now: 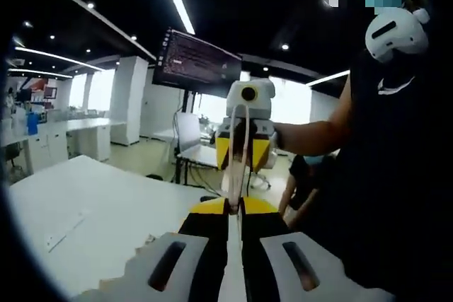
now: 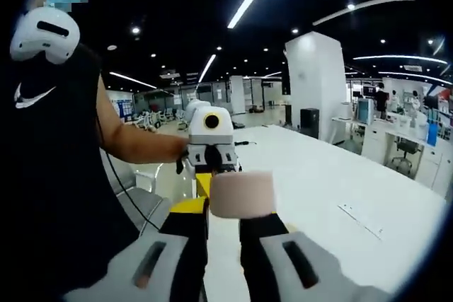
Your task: Place the target food into the container with the food tongs after gripping and lifting it, then release it inside without dropping or visibly crushing the food.
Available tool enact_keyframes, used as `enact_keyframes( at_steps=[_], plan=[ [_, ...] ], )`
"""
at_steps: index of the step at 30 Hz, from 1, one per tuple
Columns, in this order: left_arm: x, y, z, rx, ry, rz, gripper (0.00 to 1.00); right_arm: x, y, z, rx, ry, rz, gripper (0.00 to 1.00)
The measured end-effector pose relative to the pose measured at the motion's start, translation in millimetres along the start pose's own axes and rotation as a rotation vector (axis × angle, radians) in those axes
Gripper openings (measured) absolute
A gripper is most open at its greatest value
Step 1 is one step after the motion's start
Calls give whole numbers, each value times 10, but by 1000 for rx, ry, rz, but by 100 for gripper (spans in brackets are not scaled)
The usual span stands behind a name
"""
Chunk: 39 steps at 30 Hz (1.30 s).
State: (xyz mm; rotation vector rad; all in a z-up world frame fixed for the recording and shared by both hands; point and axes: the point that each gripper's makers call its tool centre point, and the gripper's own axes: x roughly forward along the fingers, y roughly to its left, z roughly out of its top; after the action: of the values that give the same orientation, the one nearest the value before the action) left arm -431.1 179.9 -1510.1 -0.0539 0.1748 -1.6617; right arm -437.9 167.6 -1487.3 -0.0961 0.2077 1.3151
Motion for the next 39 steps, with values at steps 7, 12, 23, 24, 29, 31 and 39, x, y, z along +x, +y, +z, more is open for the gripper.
enact_keyframes(
  at_steps=[7,12,23,24,29,31,39],
  plan=[
    [-11,-55,-50,-19,9,-7,1,23,-3,163,14,-68,8,24],
    [-20,-73,-2,-12,-10,-4,1,63,32,114,11,-40,25,19],
    [-16,-108,23,-28,-32,-10,1,59,82,75,23,-15,23,16],
    [-15,-119,11,-28,-25,-15,1,65,93,76,28,-15,26,17],
    [-11,-142,-31,-34,-4,-25,1,97,111,123,25,-43,25,17],
    [-14,-144,2,-36,-15,-23,1,82,125,151,19,-61,20,15],
    [-33,-161,6,-37,12,-6,3,75,132,53,14,23,13,13]
  ],
)
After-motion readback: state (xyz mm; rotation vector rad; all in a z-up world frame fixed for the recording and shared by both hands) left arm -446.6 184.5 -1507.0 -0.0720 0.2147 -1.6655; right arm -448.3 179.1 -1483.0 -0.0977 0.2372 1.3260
